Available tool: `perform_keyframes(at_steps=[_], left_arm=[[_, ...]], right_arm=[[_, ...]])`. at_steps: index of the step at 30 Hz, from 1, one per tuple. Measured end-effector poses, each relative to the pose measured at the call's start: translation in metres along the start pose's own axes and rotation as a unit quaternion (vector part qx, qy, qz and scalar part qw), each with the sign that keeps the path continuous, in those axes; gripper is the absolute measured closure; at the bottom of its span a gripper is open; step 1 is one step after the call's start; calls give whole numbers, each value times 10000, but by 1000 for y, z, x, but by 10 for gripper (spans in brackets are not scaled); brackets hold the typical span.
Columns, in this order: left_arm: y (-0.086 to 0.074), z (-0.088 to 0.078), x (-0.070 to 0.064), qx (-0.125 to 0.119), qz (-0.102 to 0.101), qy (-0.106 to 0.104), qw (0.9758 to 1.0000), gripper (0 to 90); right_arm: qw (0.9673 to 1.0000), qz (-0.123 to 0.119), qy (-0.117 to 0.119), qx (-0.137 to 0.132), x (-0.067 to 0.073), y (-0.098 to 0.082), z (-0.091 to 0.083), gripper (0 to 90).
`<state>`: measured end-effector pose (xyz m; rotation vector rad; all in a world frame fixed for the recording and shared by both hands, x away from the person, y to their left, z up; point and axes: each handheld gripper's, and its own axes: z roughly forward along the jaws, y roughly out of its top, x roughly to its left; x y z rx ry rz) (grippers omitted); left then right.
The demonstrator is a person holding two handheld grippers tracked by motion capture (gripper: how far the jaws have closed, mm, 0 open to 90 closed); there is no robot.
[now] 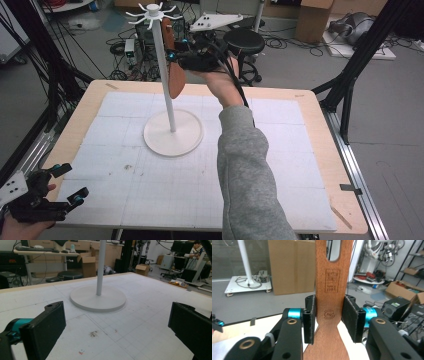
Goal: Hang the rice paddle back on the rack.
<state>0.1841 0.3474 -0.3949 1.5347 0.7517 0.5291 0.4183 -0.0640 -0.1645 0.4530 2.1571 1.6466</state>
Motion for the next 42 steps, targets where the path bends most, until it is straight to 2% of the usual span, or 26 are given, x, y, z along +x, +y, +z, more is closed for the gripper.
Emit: perform_keyframes(at_steps=[4,10,15,18,20,21,23,24,28,34,42], left_arm=[[0,1,0,1,6,-6,10000,18],[1,2,0,24,19,-30,10000,18],[1,8,0,42,17,-72,10000,18],[1,11,1,69,27,-133,9999,18],[1,12,2,93,41,-133,9999,18],[2,13,3,81,35,-136,9999,18],[3,14,4,24,3,-160,9999,18],[3,14,4,16,15,-167,9999,18],[6,19,7,-41,-1,-192,9998,18],[8,23,13,-147,-77,-189,9997,18],[8,28,12,-105,-25,-227,9997,18]], right_arm=[[10000,33,-87,-36,0,-1,-1,456],[9999,-2,-53,-112,0,-9,-7,353],[9997,44,-94,-221,-2,-14,-16,188],[9996,68,-59,-258,-2,-16,-23,102],[9997,107,14,-214,-2,-18,-27,75],[9998,113,49,-141,-1,-20,-29,17],[9998,168,141,23,-1,-23,-32,3],[9998,114,135,39,-1,-25,-35,3],[9996,138,202,-103,-3,-31,-46,3],[9995,184,244,-76,-5,-43,-58,3],[9993,317,192,-25,-7,-65,-74,3]])
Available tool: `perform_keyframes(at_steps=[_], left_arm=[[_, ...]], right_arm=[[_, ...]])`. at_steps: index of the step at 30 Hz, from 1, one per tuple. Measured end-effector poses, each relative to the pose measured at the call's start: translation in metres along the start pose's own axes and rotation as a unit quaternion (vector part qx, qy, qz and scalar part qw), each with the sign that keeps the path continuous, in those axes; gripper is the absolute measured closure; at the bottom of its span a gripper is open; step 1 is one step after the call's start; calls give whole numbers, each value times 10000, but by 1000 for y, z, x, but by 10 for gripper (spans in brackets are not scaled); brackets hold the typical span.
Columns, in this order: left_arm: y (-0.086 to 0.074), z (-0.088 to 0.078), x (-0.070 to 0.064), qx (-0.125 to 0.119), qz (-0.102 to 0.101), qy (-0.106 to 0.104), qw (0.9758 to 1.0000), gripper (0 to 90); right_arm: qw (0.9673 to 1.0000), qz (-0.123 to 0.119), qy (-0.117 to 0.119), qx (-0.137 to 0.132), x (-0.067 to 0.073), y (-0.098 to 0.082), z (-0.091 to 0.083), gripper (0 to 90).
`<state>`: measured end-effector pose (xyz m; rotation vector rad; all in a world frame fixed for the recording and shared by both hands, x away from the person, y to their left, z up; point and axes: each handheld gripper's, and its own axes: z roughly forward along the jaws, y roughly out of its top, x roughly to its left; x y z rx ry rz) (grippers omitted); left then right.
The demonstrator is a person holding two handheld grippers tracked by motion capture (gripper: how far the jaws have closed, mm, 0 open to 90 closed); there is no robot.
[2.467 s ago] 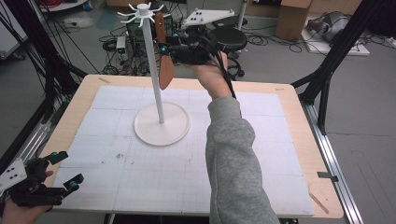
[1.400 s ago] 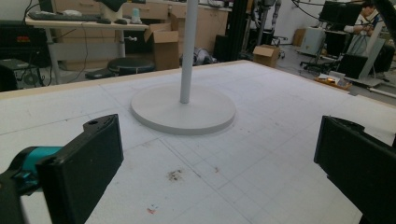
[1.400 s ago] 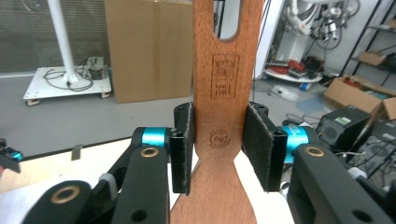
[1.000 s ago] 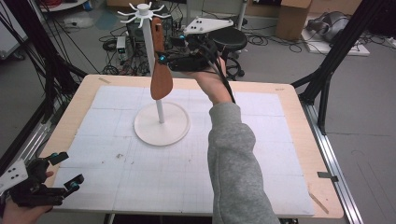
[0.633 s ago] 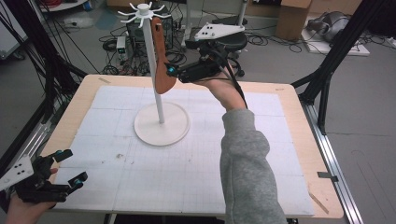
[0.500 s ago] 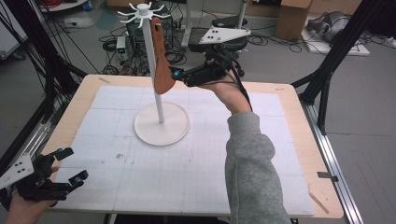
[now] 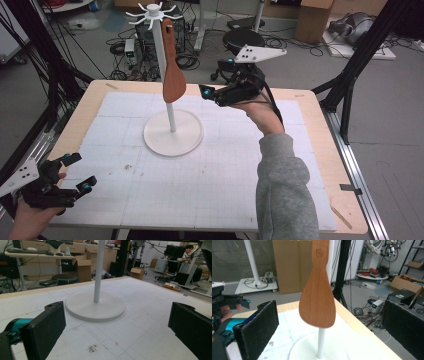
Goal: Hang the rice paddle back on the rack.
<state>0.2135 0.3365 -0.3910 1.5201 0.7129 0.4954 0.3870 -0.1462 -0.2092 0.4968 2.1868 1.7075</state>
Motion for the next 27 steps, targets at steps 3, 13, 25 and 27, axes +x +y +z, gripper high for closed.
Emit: perform_keyframes(at_steps=[3,13,25,27], left_arm=[[0,3,-1,10,20,-18,10000,17],[-2,10,-1,61,31,-94,9999,18],[-1,18,-2,85,55,-149,9998,18],[-2,20,-2,97,55,-162,9998,18]], right_arm=[[10000,10,13,44,0,-7,-6,3],[9997,187,-136,76,1,-37,-33,3],[9992,181,-305,-169,15,-85,-61,3],[9990,222,-305,-225,18,-93,-65,3]])
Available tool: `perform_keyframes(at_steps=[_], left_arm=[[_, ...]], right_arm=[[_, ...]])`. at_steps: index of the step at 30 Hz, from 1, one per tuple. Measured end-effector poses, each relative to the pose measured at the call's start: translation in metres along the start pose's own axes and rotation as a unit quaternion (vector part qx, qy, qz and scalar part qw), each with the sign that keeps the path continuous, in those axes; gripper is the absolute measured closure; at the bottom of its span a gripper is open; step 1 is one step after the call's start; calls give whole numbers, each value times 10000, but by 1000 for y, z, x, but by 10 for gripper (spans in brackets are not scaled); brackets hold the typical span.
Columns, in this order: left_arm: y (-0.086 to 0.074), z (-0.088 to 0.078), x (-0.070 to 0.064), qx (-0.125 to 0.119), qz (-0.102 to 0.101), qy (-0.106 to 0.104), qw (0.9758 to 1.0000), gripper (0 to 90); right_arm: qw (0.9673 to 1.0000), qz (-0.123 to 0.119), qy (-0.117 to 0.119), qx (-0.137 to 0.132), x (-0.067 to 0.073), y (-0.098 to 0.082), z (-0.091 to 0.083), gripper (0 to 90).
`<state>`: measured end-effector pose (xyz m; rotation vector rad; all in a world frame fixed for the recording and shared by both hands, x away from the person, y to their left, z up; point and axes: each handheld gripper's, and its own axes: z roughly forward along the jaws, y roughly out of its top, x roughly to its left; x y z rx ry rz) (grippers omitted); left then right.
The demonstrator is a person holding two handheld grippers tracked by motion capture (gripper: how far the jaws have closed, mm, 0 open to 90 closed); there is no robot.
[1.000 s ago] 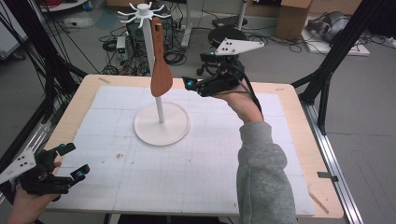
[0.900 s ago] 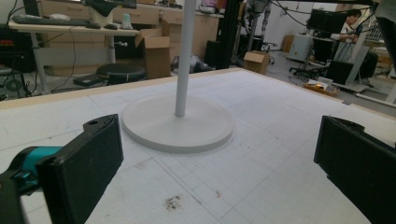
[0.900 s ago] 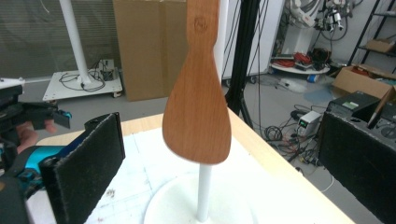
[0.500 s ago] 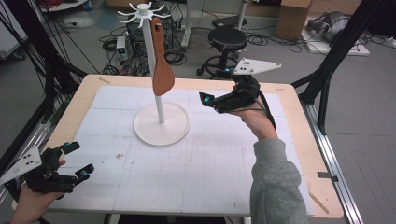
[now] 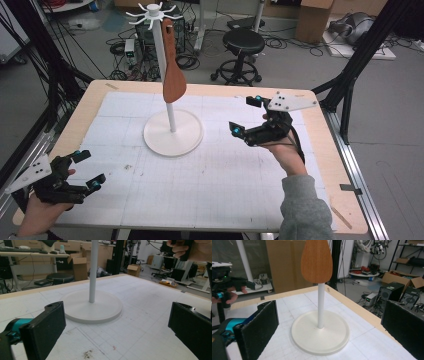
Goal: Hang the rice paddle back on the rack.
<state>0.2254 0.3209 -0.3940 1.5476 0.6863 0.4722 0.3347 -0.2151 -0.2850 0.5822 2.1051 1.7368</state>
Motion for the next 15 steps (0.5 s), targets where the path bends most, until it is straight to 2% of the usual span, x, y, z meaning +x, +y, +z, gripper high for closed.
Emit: perform_keyframes(at_steps=[3,7,15], left_arm=[[0,1,0,14,22,-2,10000,18],[0,3,0,21,23,-2,10000,18],[-2,7,1,65,-5,-30,10000,18]], right_arm=[[10000,11,-82,-34,2,-13,-6,3],[9998,37,-172,82,5,-32,-13,4],[9992,251,-308,3,4,-61,-32,4]])
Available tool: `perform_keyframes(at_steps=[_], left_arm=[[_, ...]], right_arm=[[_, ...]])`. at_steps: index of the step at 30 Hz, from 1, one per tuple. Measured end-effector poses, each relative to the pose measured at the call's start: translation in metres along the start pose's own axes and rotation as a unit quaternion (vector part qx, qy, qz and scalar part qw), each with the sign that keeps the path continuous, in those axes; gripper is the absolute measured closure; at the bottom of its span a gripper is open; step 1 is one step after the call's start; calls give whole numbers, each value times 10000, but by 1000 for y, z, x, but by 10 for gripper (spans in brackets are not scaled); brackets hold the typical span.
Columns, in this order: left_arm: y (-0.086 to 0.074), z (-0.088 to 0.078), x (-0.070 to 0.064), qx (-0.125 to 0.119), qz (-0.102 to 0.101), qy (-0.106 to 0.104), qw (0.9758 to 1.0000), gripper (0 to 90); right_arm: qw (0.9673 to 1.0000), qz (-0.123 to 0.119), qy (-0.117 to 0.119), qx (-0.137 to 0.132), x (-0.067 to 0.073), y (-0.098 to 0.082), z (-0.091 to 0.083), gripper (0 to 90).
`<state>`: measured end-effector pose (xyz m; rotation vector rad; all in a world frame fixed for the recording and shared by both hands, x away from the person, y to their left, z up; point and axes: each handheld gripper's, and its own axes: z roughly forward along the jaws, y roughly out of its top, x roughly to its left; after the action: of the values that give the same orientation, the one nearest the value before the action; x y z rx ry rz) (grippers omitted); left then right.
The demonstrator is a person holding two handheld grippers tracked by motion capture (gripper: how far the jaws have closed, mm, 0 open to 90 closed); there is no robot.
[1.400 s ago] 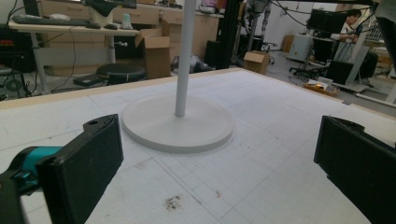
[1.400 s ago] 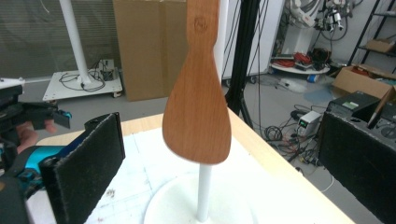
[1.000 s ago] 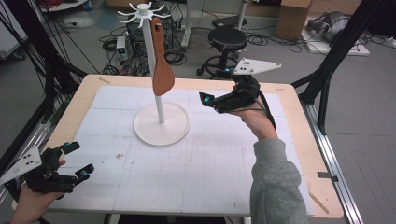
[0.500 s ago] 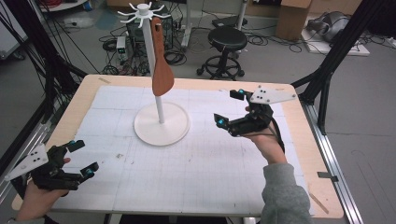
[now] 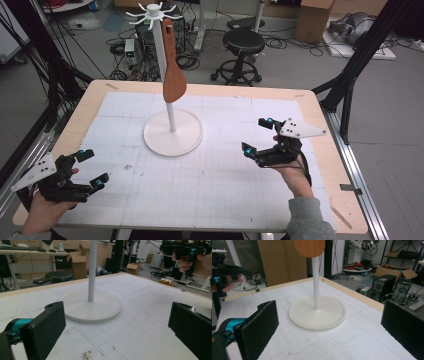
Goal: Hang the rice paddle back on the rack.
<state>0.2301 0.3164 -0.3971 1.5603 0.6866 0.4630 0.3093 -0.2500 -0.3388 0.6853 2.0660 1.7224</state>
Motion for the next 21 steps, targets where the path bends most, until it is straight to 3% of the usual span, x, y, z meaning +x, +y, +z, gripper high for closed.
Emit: perform_keyframes(at_steps=[10,15,21], left_arm=[[-1,1,0,21,-6,7,10000,18],[-2,3,0,45,12,6,10000,18],[-2,3,-1,52,13,9,10000,18]], right_arm=[[9992,284,-285,-43,-10,-34,-30,4],[9984,234,-485,193,-14,-52,-45,4],[9968,370,-626,325,-18,-69,-60,4]])
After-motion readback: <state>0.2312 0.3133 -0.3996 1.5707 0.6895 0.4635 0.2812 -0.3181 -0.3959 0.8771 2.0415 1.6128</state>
